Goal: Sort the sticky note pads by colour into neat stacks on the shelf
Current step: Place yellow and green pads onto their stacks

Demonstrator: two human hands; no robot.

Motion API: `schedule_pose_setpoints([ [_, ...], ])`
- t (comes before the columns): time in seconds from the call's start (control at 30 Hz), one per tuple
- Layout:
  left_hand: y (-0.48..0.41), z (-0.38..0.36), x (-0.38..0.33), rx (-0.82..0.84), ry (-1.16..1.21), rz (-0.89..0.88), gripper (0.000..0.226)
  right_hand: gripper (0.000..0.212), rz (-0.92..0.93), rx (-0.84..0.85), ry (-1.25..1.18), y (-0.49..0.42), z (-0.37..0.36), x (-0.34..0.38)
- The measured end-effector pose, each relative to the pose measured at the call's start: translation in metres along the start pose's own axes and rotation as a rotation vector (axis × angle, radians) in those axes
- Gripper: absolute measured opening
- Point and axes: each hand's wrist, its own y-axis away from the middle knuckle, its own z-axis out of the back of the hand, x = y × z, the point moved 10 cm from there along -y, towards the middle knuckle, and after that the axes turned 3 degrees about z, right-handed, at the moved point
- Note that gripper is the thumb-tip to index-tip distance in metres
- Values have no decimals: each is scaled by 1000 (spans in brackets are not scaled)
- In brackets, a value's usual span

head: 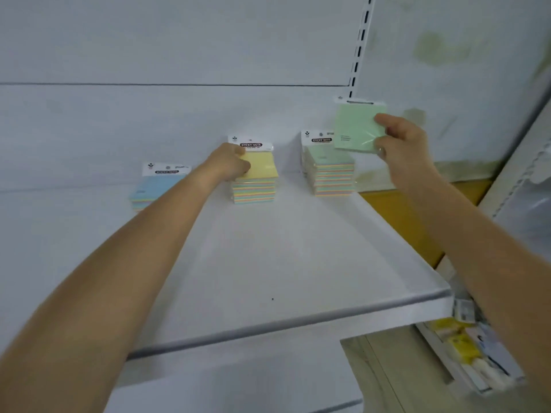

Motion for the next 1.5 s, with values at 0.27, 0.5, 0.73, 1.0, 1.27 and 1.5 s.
schedule_pose_setpoints([
  [0.27,50,0,-39,-308,-436,-292,39,45,-81,115,7,-23,-19,-13],
  [0.5,124,-79,-50,129,-513,-566,44,44,-30,225,285,-21,-46,-8],
  [0.73,124,-89,-16,263,-501,-378,55,39,91,186,631,-15,-51,-8],
  [1.0,128,-90,-14,287,-489,-347,54,37,186,320,848,2,-68,-17],
  [1.27,126,-85,-12,252,-506,-349,53,41,324,413,1038,10,-81,-21],
  [1.5,119,-69,-5,175,-574,-327,53,67,612,334,971,33,-93,-1],
])
